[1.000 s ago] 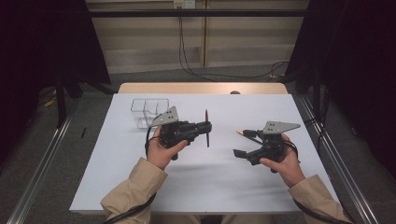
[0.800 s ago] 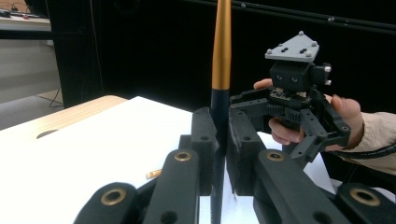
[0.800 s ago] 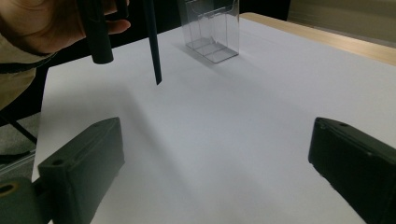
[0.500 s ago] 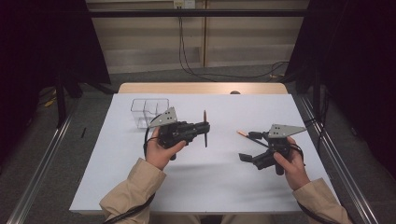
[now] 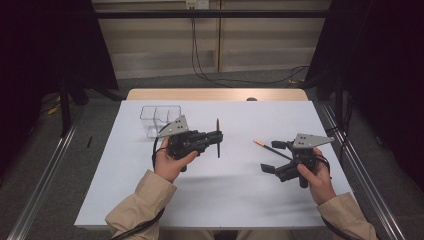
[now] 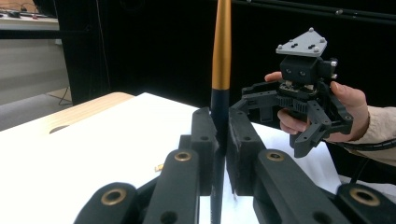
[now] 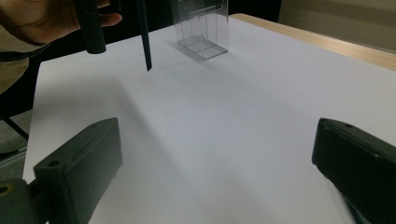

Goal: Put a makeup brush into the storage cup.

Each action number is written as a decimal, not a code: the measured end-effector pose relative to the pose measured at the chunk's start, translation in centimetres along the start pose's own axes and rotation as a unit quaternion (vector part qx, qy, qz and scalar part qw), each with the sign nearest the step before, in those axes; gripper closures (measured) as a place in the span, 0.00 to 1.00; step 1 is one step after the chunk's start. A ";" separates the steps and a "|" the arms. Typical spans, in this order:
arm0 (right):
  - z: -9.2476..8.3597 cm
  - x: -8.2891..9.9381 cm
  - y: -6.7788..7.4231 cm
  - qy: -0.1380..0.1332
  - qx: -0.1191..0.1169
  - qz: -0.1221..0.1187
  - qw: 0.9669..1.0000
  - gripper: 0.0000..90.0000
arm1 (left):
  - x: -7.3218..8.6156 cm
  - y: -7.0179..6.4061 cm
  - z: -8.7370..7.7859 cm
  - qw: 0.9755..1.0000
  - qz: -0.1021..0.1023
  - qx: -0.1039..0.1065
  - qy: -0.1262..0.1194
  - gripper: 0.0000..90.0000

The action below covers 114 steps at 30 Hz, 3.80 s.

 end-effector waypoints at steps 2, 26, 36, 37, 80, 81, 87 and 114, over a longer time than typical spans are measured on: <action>-0.2 0.2 -0.1 0.001 0.003 0.000 1.000 0.01 | 0.0 0.0 0.0 1.000 0.000 0.000 0.000 0.92; -2.3 1.4 -0.7 -0.003 0.019 0.003 1.000 0.01 | -0.2 0.3 -1.0 1.000 0.008 -0.013 -0.002 0.92; -2.9 1.7 -0.9 -0.007 0.021 0.003 1.000 0.01 | -0.4 0.5 -1.6 1.000 0.010 -0.022 -0.003 0.92; -2.9 1.7 -0.9 -0.008 0.023 0.001 1.000 0.01 | -0.4 0.5 -1.6 1.000 0.009 -0.023 -0.003 0.92; -2.8 1.9 -0.7 0.000 0.019 -0.009 1.000 0.01 | -3.1 4.1 -4.2 0.996 0.012 -0.083 -0.023 0.92; -2.8 1.9 -0.7 0.001 0.019 -0.008 1.000 0.01 | -3.2 4.3 -4.2 0.996 0.014 -0.086 -0.024 0.92; -2.9 1.8 -0.7 0.000 0.020 -0.009 1.000 0.01 | -3.7 5.1 -4.5 0.995 0.017 -0.097 -0.026 0.92; -3.3 1.3 -0.6 -0.022 0.017 -0.014 1.000 0.01 | -4.9 9.0 -6.3 0.985 0.011 -0.167 -0.050 0.92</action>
Point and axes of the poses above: each handheld gripper's, and its own axes: z roughly forward along the jaws, x roughly out of its underside, y roughly to its left, the point moved 8 cm from there along z, roughly forward along the jaws, and after that the axes turned 5 degrees about -z, right-handed, at the moved point
